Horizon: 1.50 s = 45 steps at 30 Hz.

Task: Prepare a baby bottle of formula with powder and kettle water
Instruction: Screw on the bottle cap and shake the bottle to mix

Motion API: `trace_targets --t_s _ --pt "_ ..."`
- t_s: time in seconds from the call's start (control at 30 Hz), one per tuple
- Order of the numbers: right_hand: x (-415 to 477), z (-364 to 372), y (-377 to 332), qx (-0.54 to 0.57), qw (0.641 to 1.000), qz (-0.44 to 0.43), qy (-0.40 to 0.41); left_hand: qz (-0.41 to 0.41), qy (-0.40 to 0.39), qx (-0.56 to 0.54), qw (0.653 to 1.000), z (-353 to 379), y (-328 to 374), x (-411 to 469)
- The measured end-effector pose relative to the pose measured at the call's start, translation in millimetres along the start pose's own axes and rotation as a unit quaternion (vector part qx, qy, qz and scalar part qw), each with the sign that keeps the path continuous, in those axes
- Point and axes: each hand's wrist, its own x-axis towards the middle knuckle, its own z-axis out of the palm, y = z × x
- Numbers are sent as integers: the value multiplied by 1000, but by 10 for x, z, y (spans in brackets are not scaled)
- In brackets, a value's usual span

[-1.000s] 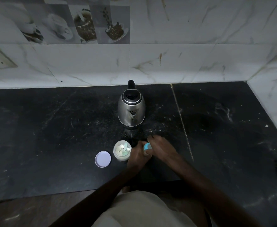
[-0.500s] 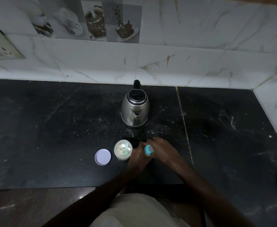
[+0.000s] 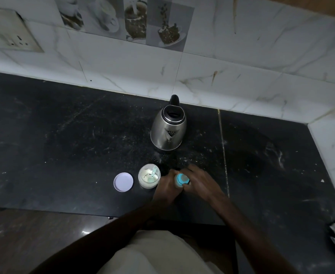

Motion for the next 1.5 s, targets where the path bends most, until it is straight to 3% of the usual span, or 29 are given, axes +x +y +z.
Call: trace_targets --t_s 0.3,0.47,0.67,1.1,1.5 --pt "67 19 -76 -42 996 74 8 -26 -10 -14 1000 28 -58 16" --pt "-13 22 -38 17 1000 -12 -7 -22 0 -19 1000 84 -82 19" --pt "117 -3 -124 -76 994 72 -15 -24 8 -35 999 83 -106 8" --pt "-21 -137 103 27 993 -115 -11 22 43 -35 998 124 -156 2" --pt "76 50 24 3 1000 2 -8 15 30 -14 999 110 -170 -1"
